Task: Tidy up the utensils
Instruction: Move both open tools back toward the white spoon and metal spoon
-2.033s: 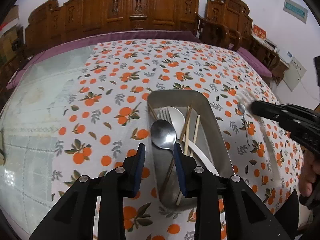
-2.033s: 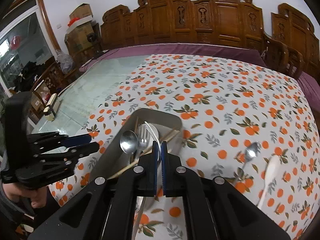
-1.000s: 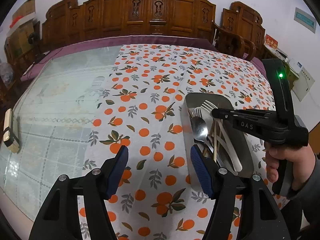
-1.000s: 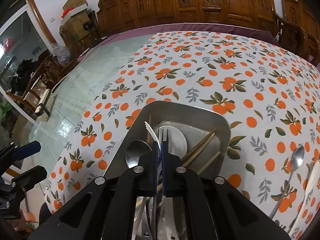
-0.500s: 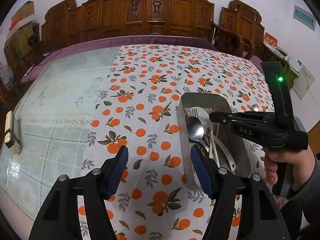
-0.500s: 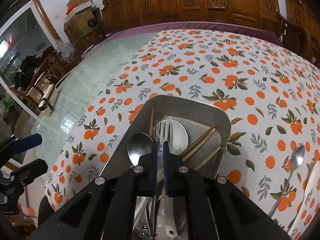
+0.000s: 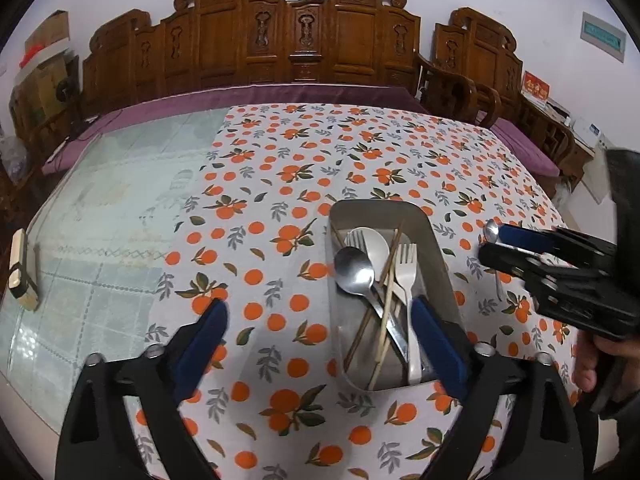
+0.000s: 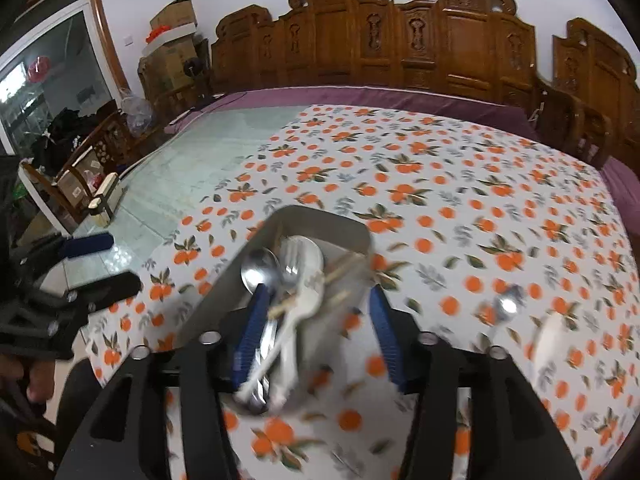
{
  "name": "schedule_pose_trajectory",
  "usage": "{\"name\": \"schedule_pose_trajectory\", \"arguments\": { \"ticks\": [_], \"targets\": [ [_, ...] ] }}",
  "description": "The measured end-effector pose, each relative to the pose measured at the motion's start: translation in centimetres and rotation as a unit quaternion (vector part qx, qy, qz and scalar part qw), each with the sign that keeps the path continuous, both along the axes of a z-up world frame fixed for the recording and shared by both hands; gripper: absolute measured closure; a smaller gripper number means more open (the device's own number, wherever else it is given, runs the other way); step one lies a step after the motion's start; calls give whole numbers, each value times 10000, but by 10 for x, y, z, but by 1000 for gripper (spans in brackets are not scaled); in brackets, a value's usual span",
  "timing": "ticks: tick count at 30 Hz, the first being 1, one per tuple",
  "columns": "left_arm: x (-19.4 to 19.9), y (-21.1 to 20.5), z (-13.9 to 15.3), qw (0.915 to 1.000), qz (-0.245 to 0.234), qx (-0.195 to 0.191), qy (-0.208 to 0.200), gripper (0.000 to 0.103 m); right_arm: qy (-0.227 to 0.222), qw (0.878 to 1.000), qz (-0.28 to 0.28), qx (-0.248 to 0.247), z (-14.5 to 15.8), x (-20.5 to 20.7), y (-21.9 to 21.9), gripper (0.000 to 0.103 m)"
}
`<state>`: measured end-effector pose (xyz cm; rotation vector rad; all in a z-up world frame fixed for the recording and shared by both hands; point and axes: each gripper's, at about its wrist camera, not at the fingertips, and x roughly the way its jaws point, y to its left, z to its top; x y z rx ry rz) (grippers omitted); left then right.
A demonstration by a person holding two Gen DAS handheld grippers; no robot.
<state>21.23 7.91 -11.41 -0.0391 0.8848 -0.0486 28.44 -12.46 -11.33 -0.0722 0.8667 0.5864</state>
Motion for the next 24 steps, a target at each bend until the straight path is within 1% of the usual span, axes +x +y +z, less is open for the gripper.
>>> {"name": "schedule_pose_trajectory", "arguments": {
  "ticks": [2,3,5,9,12,15,16,18,20,24],
  "targets": [
    [0,-6,1,10000,-6,-2,-52,9,-22,10000,-81,-34,1,-8,-19,40],
    [1,-9,1,10000,-10,-1,-63,9,-34,9999,-130,-63,2,-10,-26,34],
    [2,-15,0,10000,-17,-18,-84,9,-90,9995,-261,-120,2,-17,-44,28],
    [5,-29,-2,9998,-103,-57,-134,9,-95,9984,-495,-271,-3,-22,-78,28],
    [8,-39,-3,9997,-171,-76,-179,9,7,9968,-680,-413,-12,-21,-105,28],
    [14,-52,-6,9994,-256,-207,-119,9,72,9955,-771,-542,-19,-16,-125,28],
    [17,-57,-8,9991,-317,-260,-97,9,114,9951,-809,-556,-22,-14,-131,28],
    [22,-69,-10,9988,-417,-237,-66,9,191,9942,-913,-533,-28,-8,-145,34],
    [26,-78,-11,9986,-469,-235,-76,9,254,9929,-1003,-580,-36,0,-157,36],
    [32,-93,-13,9979,-577,-271,-67,9,361,9912,-1086,-663,-50,18,-170,37]
  ]
}}
